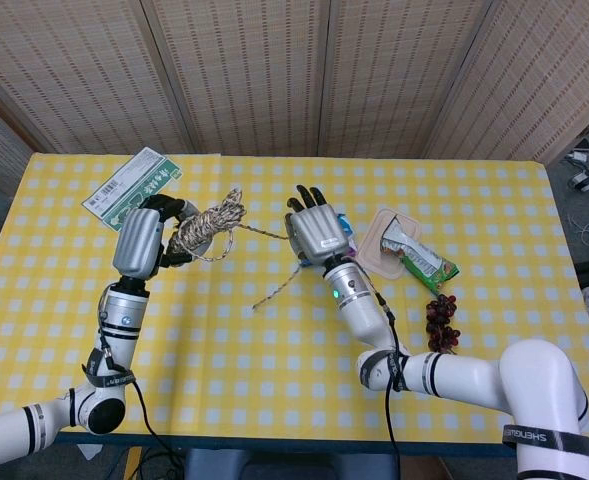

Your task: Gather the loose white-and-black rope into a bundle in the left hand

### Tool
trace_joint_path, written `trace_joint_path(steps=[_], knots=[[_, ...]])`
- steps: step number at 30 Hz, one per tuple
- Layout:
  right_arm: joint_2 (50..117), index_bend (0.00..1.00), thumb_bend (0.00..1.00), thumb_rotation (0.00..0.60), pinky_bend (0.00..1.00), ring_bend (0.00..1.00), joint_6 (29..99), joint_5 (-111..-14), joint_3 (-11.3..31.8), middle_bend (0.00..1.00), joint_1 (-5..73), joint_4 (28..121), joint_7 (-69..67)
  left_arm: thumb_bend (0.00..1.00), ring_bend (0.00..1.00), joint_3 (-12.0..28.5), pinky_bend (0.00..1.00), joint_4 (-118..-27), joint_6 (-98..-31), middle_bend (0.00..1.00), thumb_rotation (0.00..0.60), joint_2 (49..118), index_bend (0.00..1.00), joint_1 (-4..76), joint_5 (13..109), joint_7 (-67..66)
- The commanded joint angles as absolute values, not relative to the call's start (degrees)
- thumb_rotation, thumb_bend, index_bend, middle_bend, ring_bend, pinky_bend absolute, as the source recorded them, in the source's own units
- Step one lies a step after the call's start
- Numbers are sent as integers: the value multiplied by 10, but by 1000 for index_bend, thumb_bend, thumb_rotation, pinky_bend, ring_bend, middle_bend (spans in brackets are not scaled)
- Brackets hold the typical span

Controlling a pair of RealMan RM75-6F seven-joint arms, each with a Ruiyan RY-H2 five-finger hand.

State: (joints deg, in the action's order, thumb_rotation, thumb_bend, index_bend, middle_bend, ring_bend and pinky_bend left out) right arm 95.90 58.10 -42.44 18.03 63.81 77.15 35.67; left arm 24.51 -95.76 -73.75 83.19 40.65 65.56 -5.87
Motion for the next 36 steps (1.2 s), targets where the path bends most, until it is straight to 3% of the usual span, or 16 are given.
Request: trace_joint_path(steps=[1, 15, 22, 36], knots=[[965, 600, 513, 600, 76, 44, 580, -431, 171, 241, 635, 770, 361, 250, 492, 257, 272, -964, -731, 700, 568, 821, 679, 405, 633, -61], [960, 600, 513, 600, 76, 44, 587, -477, 125, 241, 613, 819, 387, 249, 492, 280, 272, -937, -719, 702, 532, 808, 678, 426, 518, -160], [937, 601, 512, 600, 76, 44, 599, -516, 121, 241, 609, 880, 398, 249, 492, 265, 272, -897, -735, 704, 535, 822, 677, 449, 478, -261], [894, 600, 513, 600, 75, 44, 618, -591, 98, 241, 595, 998, 422, 249, 492, 265, 272, -849, -733, 707, 535, 830, 679, 470, 420, -320]])
